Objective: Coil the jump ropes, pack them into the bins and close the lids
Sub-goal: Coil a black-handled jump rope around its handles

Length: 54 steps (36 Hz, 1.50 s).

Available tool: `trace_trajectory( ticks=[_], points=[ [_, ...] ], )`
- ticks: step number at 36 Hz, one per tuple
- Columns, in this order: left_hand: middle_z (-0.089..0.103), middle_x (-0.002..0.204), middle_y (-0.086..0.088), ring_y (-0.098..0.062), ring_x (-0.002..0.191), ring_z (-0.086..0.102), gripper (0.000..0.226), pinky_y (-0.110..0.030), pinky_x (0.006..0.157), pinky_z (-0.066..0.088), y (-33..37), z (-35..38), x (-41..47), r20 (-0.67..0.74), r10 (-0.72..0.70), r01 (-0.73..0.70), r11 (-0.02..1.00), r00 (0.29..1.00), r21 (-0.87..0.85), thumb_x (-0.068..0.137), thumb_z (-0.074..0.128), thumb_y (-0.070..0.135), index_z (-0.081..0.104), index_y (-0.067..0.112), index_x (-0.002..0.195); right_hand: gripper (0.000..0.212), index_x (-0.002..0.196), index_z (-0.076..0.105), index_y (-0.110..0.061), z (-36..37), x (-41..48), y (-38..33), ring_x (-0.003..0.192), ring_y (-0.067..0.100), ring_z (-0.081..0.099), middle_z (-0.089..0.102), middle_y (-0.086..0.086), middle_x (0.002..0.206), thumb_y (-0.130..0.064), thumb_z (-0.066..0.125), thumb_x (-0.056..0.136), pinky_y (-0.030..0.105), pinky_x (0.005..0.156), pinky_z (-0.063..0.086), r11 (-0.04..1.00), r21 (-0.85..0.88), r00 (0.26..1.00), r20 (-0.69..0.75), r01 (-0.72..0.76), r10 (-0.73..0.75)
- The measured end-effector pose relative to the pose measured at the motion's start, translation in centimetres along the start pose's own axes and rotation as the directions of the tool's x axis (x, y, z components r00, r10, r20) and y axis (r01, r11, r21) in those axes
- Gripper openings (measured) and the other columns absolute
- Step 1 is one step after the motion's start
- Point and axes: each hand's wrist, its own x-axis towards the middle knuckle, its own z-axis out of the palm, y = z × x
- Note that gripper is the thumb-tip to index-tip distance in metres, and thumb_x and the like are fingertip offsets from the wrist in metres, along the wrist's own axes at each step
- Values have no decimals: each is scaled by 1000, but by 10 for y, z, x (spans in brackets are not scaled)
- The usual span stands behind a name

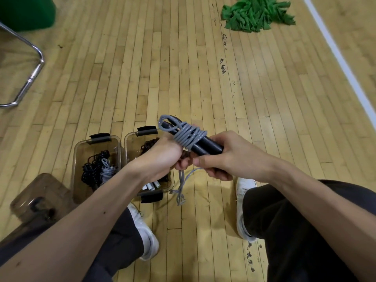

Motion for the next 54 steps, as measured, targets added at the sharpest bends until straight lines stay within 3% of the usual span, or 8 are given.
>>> trace_trajectory(
  ticks=[13,21,25,29,33,41,47,54],
  points=[
    [56,63,-3,-15,52,52,29,-22,45,42,-4,3,-7,149,-113,137,977,982,-164,109,34,26,57,8,112,25,107,63,-2,-9,10,5,52,19,57,71,8,73,-13,75,88,27,44,44,996,79,971,-233,-46,63],
    [33,56,7,-10,49,28,39,-25,50,25,-14,4,-10,75,-49,29,971,996,239,109,29,36,62,15,104,29,109,63,-7,-29,17,17,55,17,63,75,10,77,-16,78,87,26,48,49,992,38,921,-371,-117,123],
    [41,64,6,-12,55,39,42,-33,58,34,-6,3,-21,51,84,-98,808,995,581,105,34,49,65,20,96,24,105,64,-11,-27,20,23,55,15,65,75,8,79,-19,78,87,26,50,51,966,-174,935,-333,-191,125],
    [47,64,6,-10,55,42,36,-31,54,31,0,7,-33,157,131,-201,481,979,853,105,43,40,51,14,80,17,100,63,-15,-14,23,29,52,14,65,74,8,79,-19,76,90,25,48,51,927,-279,952,-246,-251,184],
    [47,65,2,-11,57,42,35,-32,54,28,2,2,-32,207,132,-237,283,969,930,104,46,36,53,12,79,15,101,61,-15,-2,28,31,50,14,64,73,9,78,-18,73,92,24,47,50,914,-284,951,-191,-289,242],
    [56,72,7,-15,69,56,25,-37,69,50,-1,-3,-28,357,125,-372,136,926,918,105,45,36,62,23,92,18,104,62,-6,8,29,24,49,17,61,72,10,74,-13,72,92,27,48,53,832,-317,859,89,-455,503],
    [68,85,8,-11,83,63,26,-37,78,51,-5,-9,-21,428,164,-456,210,889,865,100,52,45,71,27,102,23,104,64,-5,10,24,21,50,16,61,73,10,76,-16,77,88,27,49,51,816,-420,804,271,-396,530],
    [64,71,6,-11,71,59,30,-41,68,50,-4,-18,-12,391,237,-457,439,889,774,79,75,53,70,23,78,22,108,65,-8,13,17,18,51,13,59,72,7,78,-17,75,90,26,48,47,874,-399,796,413,-278,442]
  ],
)
